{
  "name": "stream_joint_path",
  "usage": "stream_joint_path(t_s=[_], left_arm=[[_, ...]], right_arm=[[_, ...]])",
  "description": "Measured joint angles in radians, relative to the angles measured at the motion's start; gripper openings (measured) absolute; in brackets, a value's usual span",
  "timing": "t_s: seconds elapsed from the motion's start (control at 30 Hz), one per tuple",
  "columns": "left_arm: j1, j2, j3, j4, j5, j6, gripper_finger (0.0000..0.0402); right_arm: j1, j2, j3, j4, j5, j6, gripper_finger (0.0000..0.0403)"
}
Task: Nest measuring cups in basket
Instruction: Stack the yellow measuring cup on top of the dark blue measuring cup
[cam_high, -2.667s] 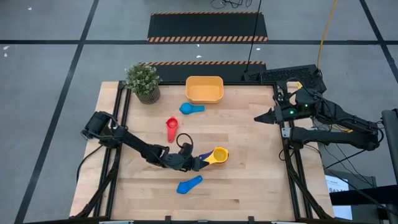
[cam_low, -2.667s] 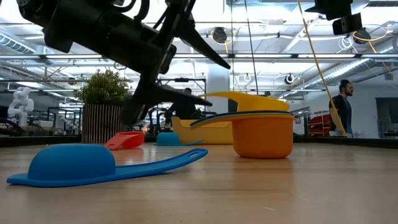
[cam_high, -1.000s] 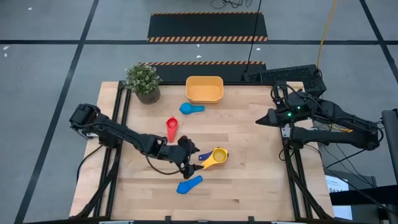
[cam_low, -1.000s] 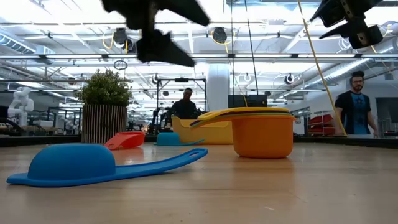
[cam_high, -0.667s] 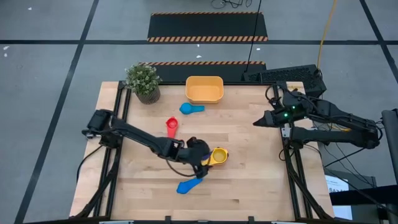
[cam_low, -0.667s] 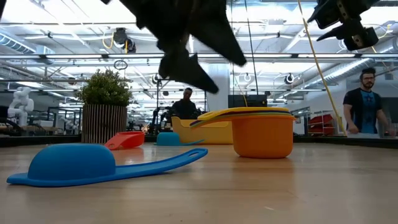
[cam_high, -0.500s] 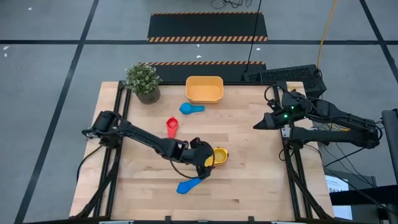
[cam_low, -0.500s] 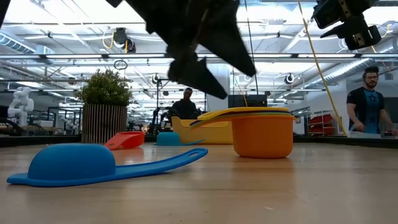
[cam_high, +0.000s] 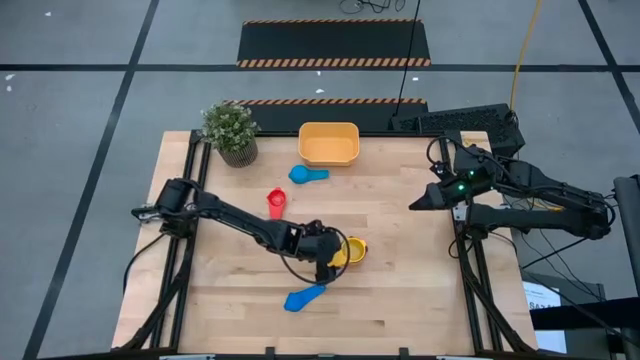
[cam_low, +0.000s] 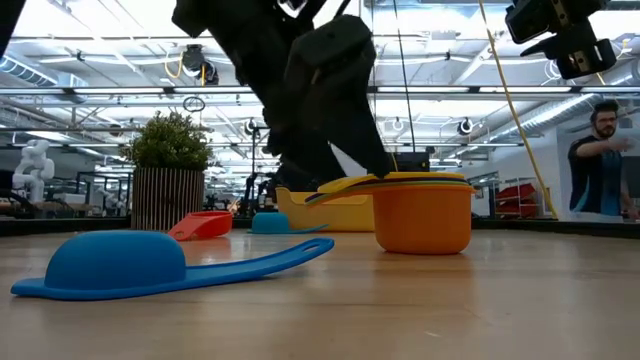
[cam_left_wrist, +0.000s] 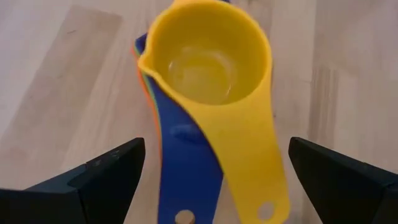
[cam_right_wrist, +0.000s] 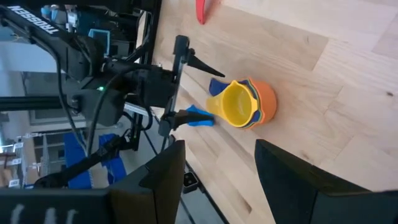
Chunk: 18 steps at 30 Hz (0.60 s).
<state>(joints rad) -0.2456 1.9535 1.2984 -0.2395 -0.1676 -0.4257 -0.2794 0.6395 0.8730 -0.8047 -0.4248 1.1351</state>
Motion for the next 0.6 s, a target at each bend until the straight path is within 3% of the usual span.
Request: stream_joint_path(t_s=[0.6], left_arm=[[-0.017, 0.026, 0.0, -0.105, -0.047, 0.031, 0.0399]], right_arm=[[0.0, 0.0, 0.0, 0.0, -0.025, -0.04, 0.0187]])
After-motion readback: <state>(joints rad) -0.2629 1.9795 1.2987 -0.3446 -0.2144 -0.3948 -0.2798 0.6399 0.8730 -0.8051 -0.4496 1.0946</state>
